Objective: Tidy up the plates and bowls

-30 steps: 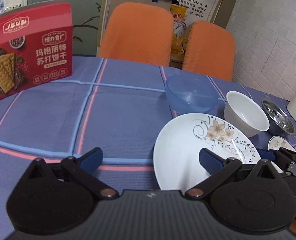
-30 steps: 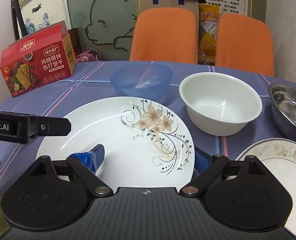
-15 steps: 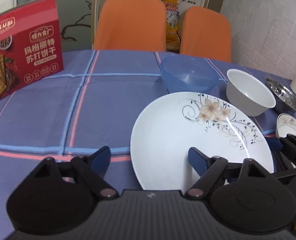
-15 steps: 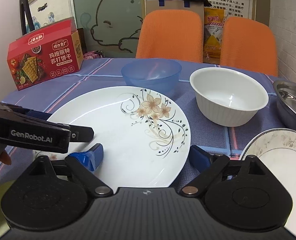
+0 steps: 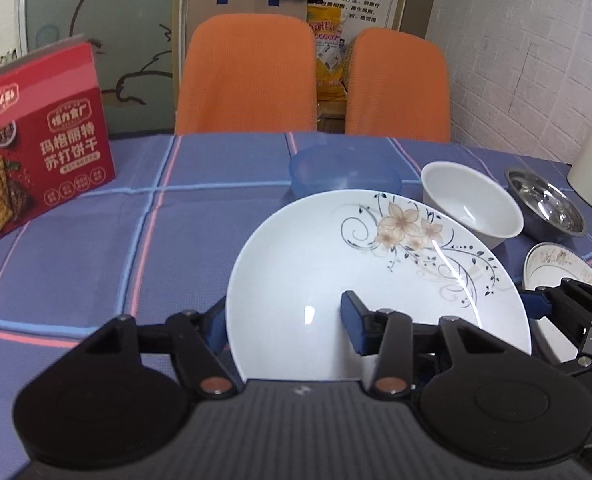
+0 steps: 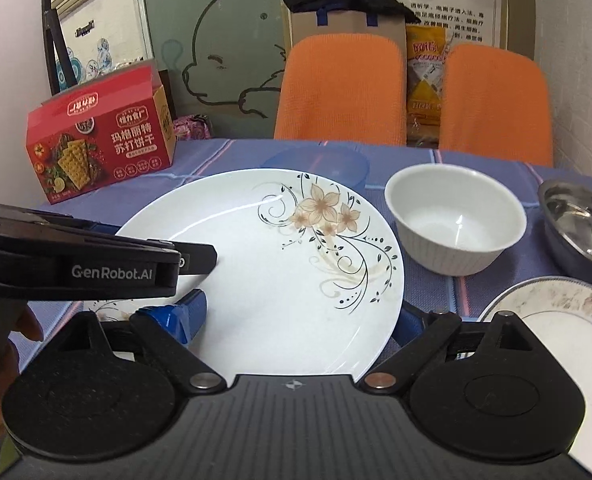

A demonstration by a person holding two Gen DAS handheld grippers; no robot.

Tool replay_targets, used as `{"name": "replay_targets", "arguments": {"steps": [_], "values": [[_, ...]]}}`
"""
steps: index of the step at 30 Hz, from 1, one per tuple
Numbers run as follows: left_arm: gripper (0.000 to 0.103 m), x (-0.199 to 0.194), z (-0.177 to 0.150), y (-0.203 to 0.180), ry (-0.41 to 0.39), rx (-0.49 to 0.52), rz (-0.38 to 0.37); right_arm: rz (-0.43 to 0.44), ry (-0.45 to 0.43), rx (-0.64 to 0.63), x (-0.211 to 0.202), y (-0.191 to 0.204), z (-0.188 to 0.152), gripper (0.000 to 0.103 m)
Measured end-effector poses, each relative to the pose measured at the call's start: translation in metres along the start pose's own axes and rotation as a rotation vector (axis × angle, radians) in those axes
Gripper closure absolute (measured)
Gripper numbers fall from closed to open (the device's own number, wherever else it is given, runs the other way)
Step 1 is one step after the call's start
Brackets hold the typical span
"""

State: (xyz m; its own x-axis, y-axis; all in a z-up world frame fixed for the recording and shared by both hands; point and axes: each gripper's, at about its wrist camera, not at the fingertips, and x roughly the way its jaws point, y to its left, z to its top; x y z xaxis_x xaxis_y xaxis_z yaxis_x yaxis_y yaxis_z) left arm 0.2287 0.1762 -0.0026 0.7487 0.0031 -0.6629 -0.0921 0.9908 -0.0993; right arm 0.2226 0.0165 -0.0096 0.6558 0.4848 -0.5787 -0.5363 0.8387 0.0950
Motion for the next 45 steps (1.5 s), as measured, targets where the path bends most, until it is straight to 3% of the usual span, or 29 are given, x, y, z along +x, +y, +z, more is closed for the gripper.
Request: {"name": "replay_targets", "arguments": {"steps": [7, 16, 24, 29, 33, 38, 41, 45], "values": [[0.057, -0.052, -0.002, -0.006, -0.054, 0.004, -0.015, 0.011, -0.055, 0.002, -0.05, 0.018, -0.004, 0.021], [0.057, -0.097, -0.078, -0.01, 0.001, -0.013, -0.001, 0.036, 0.016, 0.051, -0.094, 0.044, -0.07, 0.021], [0.057, -0.118, -0.132, -0.014, 0.014, -0.02, -0.001, -0.002, 0.02, -0.006, -0.105, 0.062, -0.106, 0.021], [0.053, -0.113, -0.137, -0.009, 0.002, -0.025, 0.017, 0.031, 0.017, -0.017, -0.1, 0.055, -0.112, 0.022], [0.03, -0.126, -0.132, -0.01, -0.065, -0.002, 0.027, 0.017, -0.037, -0.003, -0.111, 0.046, -0.107, 0.023], [0.027, -0.138, -0.118, -0.005, -0.113, -0.025, 0.042, -0.002, -0.092, 0.072, -0.13, 0.019, -0.104, 0.023], [0.027, -0.137, -0.108, -0.01, -0.108, -0.036, 0.012, -0.007, -0.095, 0.133, -0.137, -0.006, -0.105, 0.023], [0.027, -0.126, -0.092, -0.029, -0.089, -0.011, -0.055, -0.102, -0.135, 0.195, -0.153, -0.046, -0.1, 0.023]]}}
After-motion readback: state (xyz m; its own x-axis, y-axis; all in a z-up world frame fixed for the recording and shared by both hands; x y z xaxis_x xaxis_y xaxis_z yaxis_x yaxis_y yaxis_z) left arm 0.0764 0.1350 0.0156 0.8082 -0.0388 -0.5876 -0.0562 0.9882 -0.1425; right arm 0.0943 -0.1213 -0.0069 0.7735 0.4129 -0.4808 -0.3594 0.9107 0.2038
